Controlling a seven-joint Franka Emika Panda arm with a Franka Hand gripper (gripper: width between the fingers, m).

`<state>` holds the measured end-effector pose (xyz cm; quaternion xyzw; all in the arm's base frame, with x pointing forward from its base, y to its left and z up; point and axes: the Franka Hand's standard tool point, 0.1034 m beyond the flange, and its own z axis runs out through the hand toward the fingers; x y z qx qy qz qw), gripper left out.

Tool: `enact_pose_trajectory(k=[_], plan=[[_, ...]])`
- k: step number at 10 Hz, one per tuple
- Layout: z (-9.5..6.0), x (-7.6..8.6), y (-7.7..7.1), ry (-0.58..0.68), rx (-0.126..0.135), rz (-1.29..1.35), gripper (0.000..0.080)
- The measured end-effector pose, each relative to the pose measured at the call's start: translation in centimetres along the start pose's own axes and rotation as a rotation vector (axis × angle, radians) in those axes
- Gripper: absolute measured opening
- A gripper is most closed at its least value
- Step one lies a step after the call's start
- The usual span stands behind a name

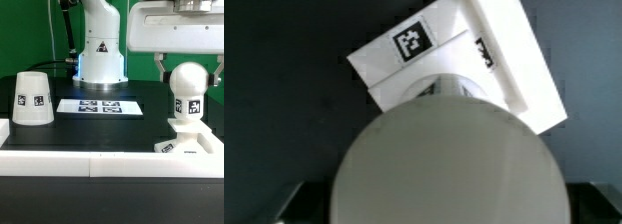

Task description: Assemble lamp

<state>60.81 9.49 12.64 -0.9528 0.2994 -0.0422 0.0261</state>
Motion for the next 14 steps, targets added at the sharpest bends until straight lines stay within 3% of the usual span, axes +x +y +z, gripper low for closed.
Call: enact_pose_trajectory(k=[4, 8, 10, 14], plan=[[0.0, 0.0, 0.2, -0.013, 0.005, 0.249, 0.0579], [0.2, -0.7, 0.0, -0.106, 0.024, 0.821, 0.0579], [0.3, -0.8, -0.4, -0.165, 0.049, 1.005, 0.0580], [0.3, -0.9, -0.8, -0.193, 0.052, 1.155, 0.0580]])
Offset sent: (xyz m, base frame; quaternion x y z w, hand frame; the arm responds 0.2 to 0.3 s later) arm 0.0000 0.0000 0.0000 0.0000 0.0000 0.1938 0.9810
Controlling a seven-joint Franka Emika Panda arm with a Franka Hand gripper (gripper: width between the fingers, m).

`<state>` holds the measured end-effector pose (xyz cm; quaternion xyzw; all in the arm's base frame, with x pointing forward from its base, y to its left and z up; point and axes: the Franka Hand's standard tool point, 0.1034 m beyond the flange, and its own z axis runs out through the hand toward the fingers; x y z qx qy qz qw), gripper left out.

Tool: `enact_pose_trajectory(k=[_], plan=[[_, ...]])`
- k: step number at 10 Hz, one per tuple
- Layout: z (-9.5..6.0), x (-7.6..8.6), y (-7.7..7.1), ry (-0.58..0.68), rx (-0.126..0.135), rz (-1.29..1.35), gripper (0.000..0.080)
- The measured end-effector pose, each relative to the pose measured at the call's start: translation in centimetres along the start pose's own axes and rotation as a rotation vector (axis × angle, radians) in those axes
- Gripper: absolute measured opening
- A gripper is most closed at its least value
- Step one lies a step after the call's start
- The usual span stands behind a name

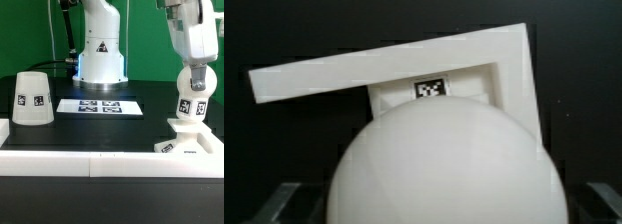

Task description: Assemble lamp

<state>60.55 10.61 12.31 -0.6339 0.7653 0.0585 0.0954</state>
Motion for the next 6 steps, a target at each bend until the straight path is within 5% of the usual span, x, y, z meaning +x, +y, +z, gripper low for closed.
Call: enact_pose_trajectory(k=[3, 6], plan=[[0.02, -0.16, 0.14, 0.014, -0.009, -0.171, 0.0686], [-0.27, -0.57, -0.14, 0.024, -0.006, -0.548, 0.0697]])
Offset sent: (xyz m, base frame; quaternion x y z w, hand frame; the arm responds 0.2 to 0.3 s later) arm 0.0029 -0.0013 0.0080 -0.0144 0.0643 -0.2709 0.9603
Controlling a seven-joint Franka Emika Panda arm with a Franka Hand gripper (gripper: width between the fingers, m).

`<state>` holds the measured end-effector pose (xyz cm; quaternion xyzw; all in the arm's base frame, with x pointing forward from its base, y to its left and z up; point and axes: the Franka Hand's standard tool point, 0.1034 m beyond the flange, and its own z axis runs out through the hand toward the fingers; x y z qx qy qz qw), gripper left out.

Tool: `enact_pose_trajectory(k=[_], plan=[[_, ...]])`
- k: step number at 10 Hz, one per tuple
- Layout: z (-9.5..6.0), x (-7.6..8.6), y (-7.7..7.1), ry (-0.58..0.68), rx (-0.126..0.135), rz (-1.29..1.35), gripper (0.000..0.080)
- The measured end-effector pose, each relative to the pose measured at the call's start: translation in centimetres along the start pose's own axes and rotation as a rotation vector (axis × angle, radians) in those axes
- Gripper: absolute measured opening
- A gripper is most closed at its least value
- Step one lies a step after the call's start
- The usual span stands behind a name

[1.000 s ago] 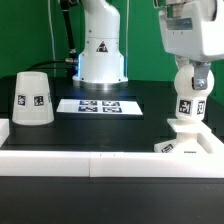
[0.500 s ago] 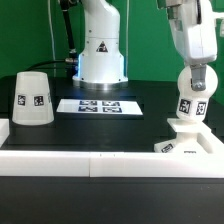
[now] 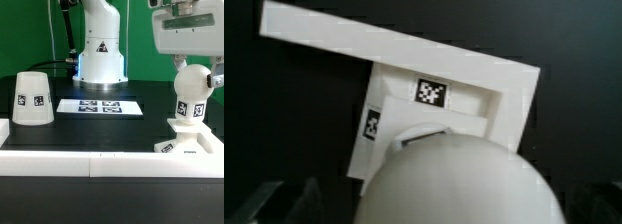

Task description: Assemble lamp

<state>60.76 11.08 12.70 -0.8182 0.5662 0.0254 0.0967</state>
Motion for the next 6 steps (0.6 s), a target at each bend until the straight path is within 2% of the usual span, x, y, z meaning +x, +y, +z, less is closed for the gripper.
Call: enact_pose_trajectory(k=[5, 6], plan=[[0.09, 0.08, 0.07, 0.000, -0.002, -0.397, 0.0699], [0.16, 0.37, 0.07, 0.034, -0.026, -0.637, 0.0699]])
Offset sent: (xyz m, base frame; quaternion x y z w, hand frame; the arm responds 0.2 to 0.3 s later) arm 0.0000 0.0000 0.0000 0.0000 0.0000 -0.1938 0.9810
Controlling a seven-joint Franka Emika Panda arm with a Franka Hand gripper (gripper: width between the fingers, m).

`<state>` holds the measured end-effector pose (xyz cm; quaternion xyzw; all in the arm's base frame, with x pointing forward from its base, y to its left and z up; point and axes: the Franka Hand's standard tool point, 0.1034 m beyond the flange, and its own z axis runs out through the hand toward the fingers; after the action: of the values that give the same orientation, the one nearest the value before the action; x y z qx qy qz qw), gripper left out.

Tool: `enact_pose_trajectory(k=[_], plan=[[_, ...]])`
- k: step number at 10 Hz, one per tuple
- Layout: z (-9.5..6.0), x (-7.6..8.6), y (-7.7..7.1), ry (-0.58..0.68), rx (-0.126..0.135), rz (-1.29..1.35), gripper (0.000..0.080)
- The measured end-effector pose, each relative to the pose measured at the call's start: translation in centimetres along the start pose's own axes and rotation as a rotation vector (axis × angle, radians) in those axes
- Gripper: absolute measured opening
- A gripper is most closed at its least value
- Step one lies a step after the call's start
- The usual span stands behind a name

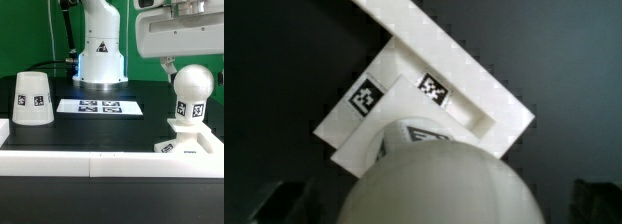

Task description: Assemble lamp

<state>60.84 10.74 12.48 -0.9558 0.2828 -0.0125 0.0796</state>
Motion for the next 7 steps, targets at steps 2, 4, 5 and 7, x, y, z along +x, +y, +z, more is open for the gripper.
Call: enact_pose_trajectory(k=[2, 4, 5, 7], plan=[[0.01, 0.07, 0.06, 0.014, -0.027, -0.295, 0.0699], [0.02, 0.22, 0.17, 0.019, -0.038, -0.498, 0.0699], [0.02, 0.27, 0.24, 0.018, -0.039, -0.558, 0.0699], [0.01, 0.34, 0.32, 0.015, -0.041, -0.684, 0.0699]])
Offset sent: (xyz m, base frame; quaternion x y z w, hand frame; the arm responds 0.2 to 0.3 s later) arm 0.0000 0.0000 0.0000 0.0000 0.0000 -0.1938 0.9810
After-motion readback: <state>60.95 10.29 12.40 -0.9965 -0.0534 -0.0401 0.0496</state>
